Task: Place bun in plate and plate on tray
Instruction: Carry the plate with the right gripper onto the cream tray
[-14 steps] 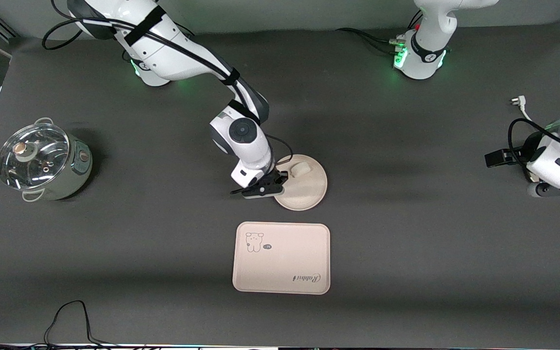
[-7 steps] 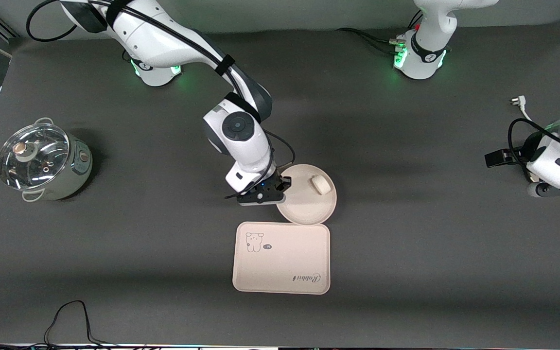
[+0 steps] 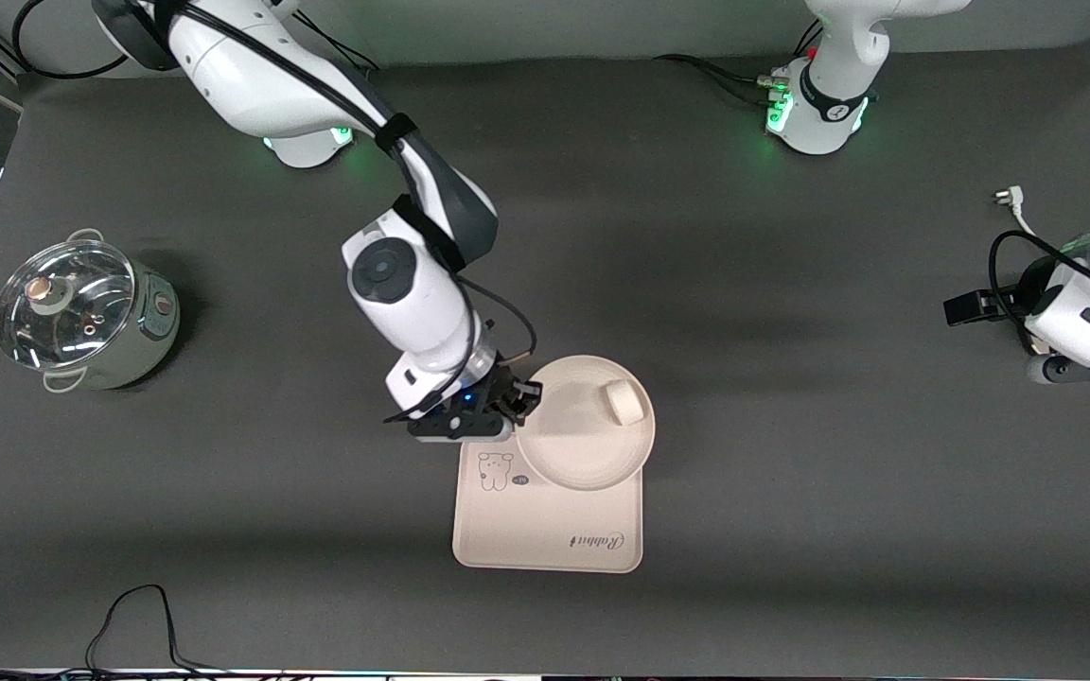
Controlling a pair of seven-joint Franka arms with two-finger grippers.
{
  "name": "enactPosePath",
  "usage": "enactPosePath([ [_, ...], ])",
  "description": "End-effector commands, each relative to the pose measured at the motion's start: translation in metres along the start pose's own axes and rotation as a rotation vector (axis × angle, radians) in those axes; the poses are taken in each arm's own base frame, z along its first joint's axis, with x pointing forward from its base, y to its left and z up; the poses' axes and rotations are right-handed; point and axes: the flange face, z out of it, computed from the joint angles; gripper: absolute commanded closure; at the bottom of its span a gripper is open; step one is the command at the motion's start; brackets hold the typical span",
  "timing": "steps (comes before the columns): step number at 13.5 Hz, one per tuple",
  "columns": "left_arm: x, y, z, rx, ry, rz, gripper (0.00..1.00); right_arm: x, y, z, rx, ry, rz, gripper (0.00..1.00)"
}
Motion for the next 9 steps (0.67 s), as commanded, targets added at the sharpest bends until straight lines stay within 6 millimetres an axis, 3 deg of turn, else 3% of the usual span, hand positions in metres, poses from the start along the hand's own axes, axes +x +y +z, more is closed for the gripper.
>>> enactPosePath([
  [1, 0.001, 0.001, -0.006, -0.006, 0.007, 0.011, 0.00, 0.040, 0.022, 0.023, 0.027, 0.004, -0.017, 1.00],
  [3, 0.001, 0.002, -0.005, -0.006, 0.006, 0.013, 0.00, 0.062, 0.049, 0.064, 0.036, 0.021, -0.036, 1.00],
  [6, 0.001, 0.002, -0.005, -0.006, 0.006, 0.013, 0.00, 0.056, 0.068, 0.129, 0.067, 0.081, -0.024, 1.00],
  [8, 0.001, 0.002, -0.005, -0.006, 0.006, 0.013, 0.00, 0.051, 0.073, 0.149, 0.077, 0.094, -0.019, 1.00],
  [9, 0.001, 0.003, -0.005, -0.006, 0.006, 0.014, 0.00, 0.051, 0.072, 0.150, 0.079, 0.096, -0.019, 1.00],
])
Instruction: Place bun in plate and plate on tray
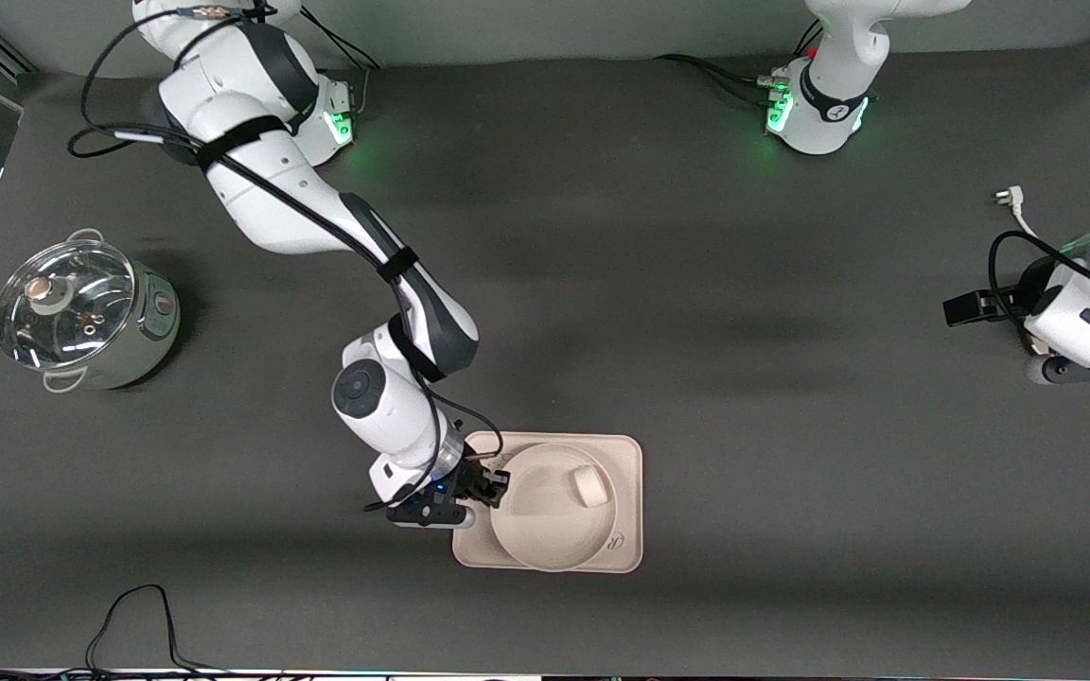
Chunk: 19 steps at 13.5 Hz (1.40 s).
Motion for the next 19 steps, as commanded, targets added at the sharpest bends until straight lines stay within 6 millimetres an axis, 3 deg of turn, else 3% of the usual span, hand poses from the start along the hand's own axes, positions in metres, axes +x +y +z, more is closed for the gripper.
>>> enactPosePath([
  [1, 0.001, 0.002, -0.005, -0.006, 0.006, 0.012, 0.00, 0.009, -0.011, -0.006, 0.037, 0.020, -0.010, 1.00],
  [2, 0.001, 0.002, -0.005, -0.005, 0.006, 0.014, 0.00, 0.009, -0.011, -0.006, 0.038, 0.019, -0.010, 0.99],
  [3, 0.001, 0.002, -0.005, -0.006, 0.006, 0.012, 0.00, 0.009, -0.012, -0.006, 0.039, 0.020, -0.010, 0.68],
  [4, 0.001, 0.002, -0.005, -0.005, 0.006, 0.014, 0.00, 0.009, -0.012, -0.006, 0.040, 0.022, -0.010, 0.47],
  [5, 0.001, 0.002, -0.006, -0.006, 0.008, 0.014, 0.00, 0.010, -0.011, -0.007, 0.038, 0.023, -0.011, 0.00],
  [10, 0.001, 0.003, -0.006, -0.005, 0.008, 0.015, 0.00, 0.017, -0.019, -0.024, 0.043, 0.039, -0.020, 0.00],
  [13, 0.001, 0.002, -0.006, -0.006, 0.008, 0.014, 0.00, 0.035, -0.028, -0.075, 0.023, 0.030, -0.031, 0.00],
  [16, 0.001, 0.003, -0.006, -0.005, 0.008, 0.015, 0.00, 0.067, -0.010, -0.166, -0.028, -0.041, -0.074, 0.00],
  [19, 0.001, 0.003, -0.006, -0.007, 0.009, 0.015, 0.00, 0.084, 0.045, -0.279, -0.094, -0.165, -0.131, 0.00],
])
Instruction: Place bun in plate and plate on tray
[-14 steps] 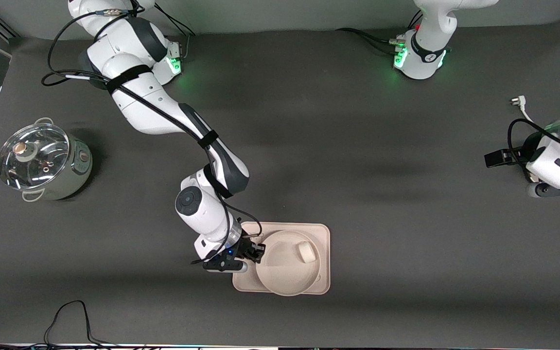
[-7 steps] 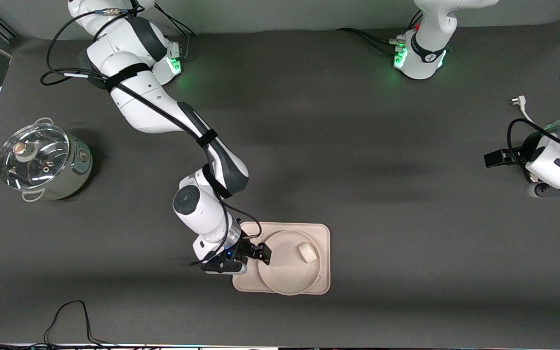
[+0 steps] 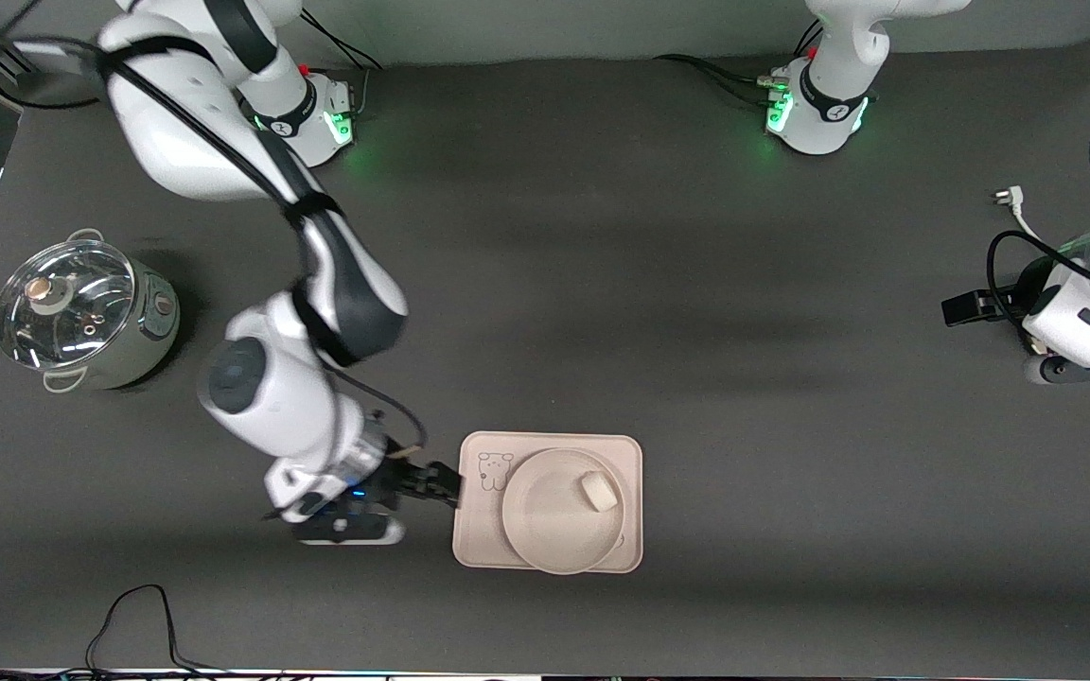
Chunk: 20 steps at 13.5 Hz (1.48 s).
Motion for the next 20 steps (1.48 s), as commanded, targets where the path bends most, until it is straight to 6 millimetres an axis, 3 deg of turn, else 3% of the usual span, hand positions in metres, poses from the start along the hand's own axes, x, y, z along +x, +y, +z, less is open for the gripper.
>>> enactPosePath([
  [1, 0.001, 0.002, -0.006, -0.005, 0.009, 0.012, 0.00, -0.017, 0.059, -0.093, 0.008, -0.124, -0.044, 0.00],
  [2, 0.001, 0.002, -0.006, -0.005, 0.009, 0.012, 0.00, -0.020, 0.077, -0.123, 0.035, -0.158, -0.033, 0.00],
  [5, 0.002, 0.002, -0.006, -0.005, 0.007, 0.012, 0.00, -0.037, 0.101, -0.194, -0.014, -0.194, -0.021, 0.00],
  [8, 0.003, 0.002, -0.006, -0.007, 0.013, 0.014, 0.00, -0.059, 0.142, -0.248, -0.131, -0.197, -0.027, 0.00],
  [10, 0.003, 0.001, -0.013, -0.015, 0.047, 0.010, 0.00, -0.076, 0.156, -0.260, -0.146, -0.201, -0.032, 0.00],
  [13, -0.009, -0.002, -0.030, -0.021, 0.079, -0.001, 0.00, -0.091, 0.162, -0.263, -0.175, -0.212, -0.033, 0.00],
  [16, -0.021, -0.008, -0.045, -0.024, 0.094, -0.009, 0.00, -0.089, 0.161, -0.257, -0.166, -0.211, -0.031, 0.00],
  [20, -0.023, -0.006, -0.050, -0.039, 0.097, -0.012, 0.00, -0.087, 0.160, -0.251, -0.161, -0.192, -0.035, 0.00],
])
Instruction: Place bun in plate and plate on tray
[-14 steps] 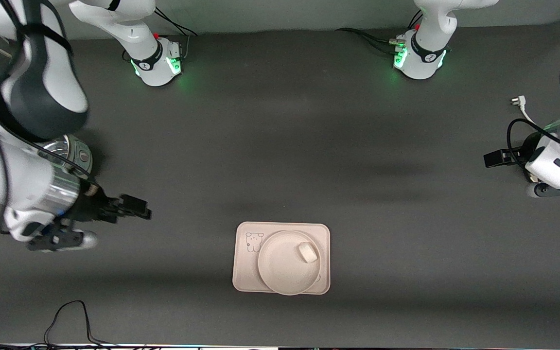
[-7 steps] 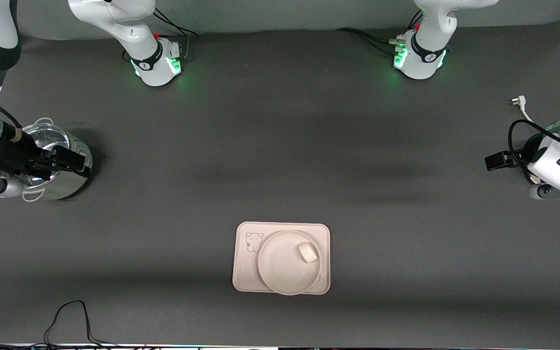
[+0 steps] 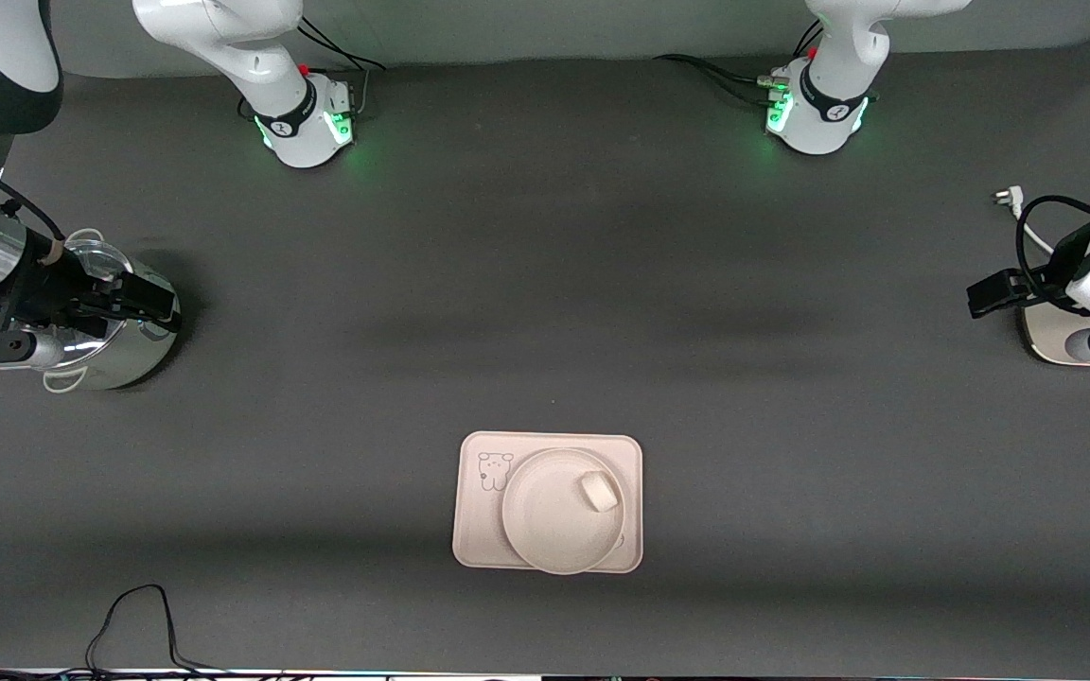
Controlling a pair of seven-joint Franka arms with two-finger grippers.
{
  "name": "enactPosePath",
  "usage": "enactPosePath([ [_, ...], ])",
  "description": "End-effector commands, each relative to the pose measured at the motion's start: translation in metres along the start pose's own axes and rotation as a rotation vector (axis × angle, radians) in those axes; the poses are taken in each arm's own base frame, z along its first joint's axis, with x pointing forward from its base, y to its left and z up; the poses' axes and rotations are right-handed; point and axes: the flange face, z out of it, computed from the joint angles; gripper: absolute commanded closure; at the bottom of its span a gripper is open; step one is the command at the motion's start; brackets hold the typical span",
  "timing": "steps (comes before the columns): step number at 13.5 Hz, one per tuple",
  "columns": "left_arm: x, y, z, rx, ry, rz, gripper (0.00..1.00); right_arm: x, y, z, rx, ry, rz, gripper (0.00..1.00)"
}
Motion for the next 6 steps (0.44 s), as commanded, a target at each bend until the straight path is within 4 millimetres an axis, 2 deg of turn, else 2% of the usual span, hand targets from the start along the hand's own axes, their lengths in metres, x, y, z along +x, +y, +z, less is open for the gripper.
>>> enactPosePath([
  [1, -0.004, 0.001, -0.004, -0.017, -0.006, 0.009, 0.00, -0.009, 0.002, 0.002, -0.008, 0.008, -0.018, 0.00],
  [6, -0.004, 0.002, -0.009, -0.025, 0.002, 0.010, 0.00, -0.022, 0.010, -0.006, -0.068, 0.011, -0.017, 0.00],
])
